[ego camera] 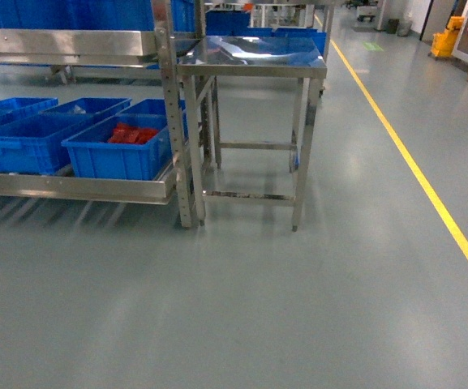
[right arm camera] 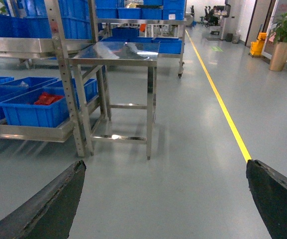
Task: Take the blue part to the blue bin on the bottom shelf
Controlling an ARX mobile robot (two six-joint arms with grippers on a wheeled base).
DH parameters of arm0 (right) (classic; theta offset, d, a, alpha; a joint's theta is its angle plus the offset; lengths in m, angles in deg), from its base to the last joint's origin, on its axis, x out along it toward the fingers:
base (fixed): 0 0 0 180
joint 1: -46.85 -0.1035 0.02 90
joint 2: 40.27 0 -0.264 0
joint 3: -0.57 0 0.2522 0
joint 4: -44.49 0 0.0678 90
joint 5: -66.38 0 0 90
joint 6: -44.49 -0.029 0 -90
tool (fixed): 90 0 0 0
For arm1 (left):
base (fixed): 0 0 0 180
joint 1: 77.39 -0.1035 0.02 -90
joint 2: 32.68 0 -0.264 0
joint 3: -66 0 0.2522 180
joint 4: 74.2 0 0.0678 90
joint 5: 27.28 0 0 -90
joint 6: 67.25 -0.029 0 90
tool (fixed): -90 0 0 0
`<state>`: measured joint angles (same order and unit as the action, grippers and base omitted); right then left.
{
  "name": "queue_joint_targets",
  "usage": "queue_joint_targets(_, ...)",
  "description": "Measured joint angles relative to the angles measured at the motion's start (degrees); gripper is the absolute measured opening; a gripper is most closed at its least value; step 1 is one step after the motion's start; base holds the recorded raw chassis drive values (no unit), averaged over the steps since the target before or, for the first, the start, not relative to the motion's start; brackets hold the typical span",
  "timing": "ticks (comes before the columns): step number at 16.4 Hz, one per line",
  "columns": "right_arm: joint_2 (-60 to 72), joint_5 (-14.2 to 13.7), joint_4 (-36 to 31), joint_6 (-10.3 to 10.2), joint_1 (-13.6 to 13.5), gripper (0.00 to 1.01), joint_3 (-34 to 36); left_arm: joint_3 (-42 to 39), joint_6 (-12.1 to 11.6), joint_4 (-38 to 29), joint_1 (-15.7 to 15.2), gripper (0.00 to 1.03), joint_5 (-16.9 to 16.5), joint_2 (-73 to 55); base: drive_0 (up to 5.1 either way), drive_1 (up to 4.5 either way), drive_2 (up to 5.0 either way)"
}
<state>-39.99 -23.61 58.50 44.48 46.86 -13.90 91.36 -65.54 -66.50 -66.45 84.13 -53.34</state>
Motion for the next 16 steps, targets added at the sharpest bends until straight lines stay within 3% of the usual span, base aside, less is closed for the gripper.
queue_joint_targets(16, 0.00, -0.02, -0.22, 0.00, 0.00, 0.98, 0.00, 0.00, 0.00, -0.17, 0.00, 0.43, 0.00, 0.04, 0.0, 4.22, -4.1)
